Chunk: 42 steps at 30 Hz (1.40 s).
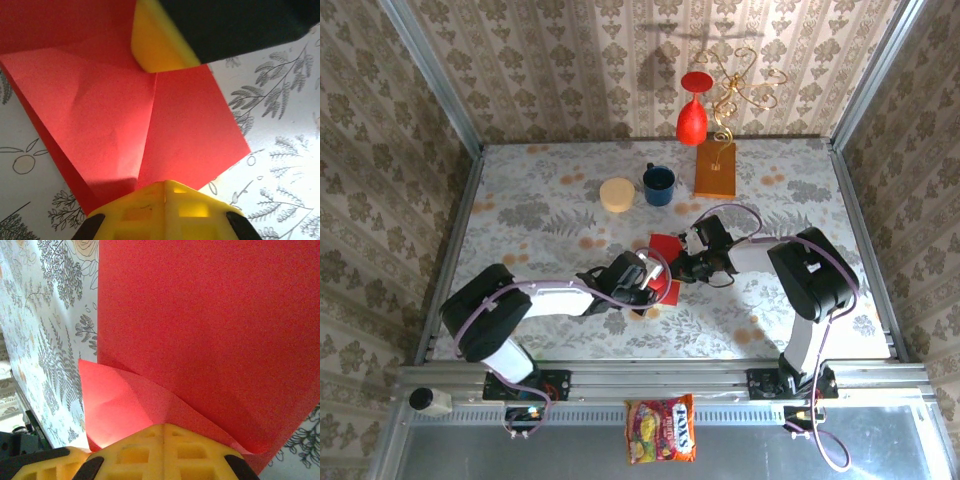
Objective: Fold a paper plane with a square sheet of paper (pick it up from the middle)
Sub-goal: Fold the triangle a second time at the center of the table.
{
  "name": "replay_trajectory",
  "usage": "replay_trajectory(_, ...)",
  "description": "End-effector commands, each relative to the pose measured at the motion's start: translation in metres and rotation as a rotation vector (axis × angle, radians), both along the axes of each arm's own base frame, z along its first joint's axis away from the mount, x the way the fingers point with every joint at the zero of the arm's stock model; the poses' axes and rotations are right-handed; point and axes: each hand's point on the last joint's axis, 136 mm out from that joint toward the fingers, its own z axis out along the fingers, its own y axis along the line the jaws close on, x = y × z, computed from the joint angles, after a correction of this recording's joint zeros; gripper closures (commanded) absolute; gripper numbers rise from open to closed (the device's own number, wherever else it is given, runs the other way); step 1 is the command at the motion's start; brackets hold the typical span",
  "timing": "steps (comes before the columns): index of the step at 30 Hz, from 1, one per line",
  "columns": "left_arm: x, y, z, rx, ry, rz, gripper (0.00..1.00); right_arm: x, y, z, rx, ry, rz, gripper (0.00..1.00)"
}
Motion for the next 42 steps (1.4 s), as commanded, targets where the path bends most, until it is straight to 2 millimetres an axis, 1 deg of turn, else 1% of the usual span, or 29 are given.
replay_trajectory(1, 0.005, 0.012, -0.014, 0.017, -0.003, 0.03, 1.0, -0.035, -0.036, -0.045, -0.18, 0.165, -0.026, 1.0)
replay_trajectory(7, -0.004, 0.029, -0.033, 0.017, 0.05, 0.07, 1.0, -0.027, -0.034, -0.038, -0.169, 0.155, -0.03, 1.0)
replay_trajectory(9, -0.008, 0.033, -0.037, 0.007, 0.068, 0.084, 1.0, -0.024, -0.033, -0.036, -0.165, 0.153, -0.033, 1.0)
replay_trajectory(10, -0.01, 0.031, -0.034, -0.018, 0.073, 0.084, 1.0, -0.024, -0.033, -0.035, -0.165, 0.153, -0.031, 1.0)
replay_trajectory(12, -0.009, 0.023, -0.019, -0.072, 0.067, 0.078, 1.0, -0.024, -0.034, -0.035, -0.165, 0.151, -0.032, 1.0)
replay_trajectory(16, 0.003, 0.004, 0.028, -0.14, -0.02, 0.048, 1.0, -0.027, -0.034, -0.037, -0.165, 0.155, -0.024, 1.0)
replay_trajectory(19, 0.01, -0.006, 0.046, -0.147, -0.054, 0.016, 1.0, -0.03, -0.033, -0.038, -0.164, 0.157, -0.023, 1.0)
replay_trajectory(21, 0.014, -0.011, 0.047, -0.14, -0.056, -0.002, 1.0, -0.033, -0.032, -0.04, -0.164, 0.161, -0.025, 1.0)
replay_trajectory(24, 0.018, -0.016, 0.037, -0.115, -0.046, -0.018, 1.0, -0.035, -0.03, -0.04, -0.158, 0.158, -0.025, 1.0)
replay_trajectory(28, 0.024, -0.016, 0.012, -0.071, -0.025, -0.011, 1.0, -0.039, -0.029, -0.041, -0.157, 0.162, -0.019, 1.0)
replay_trajectory(30, 0.028, -0.012, 0.0, -0.042, -0.017, 0.005, 1.0, -0.04, -0.029, -0.041, -0.155, 0.163, -0.017, 1.0)
replay_trajectory(33, 0.029, -0.004, -0.014, -0.014, -0.004, 0.027, 1.0, -0.038, -0.03, -0.038, -0.157, 0.158, -0.015, 1.0)
replay_trajectory(37, 0.023, 0.004, -0.028, 0.008, 0.023, 0.036, 1.0, -0.024, -0.033, -0.03, -0.147, 0.144, -0.041, 1.0)
replay_trajectory(42, 0.018, 0.01, -0.036, 0.016, 0.04, 0.047, 1.0, 0.001, -0.038, -0.017, -0.114, 0.129, -0.098, 0.85)
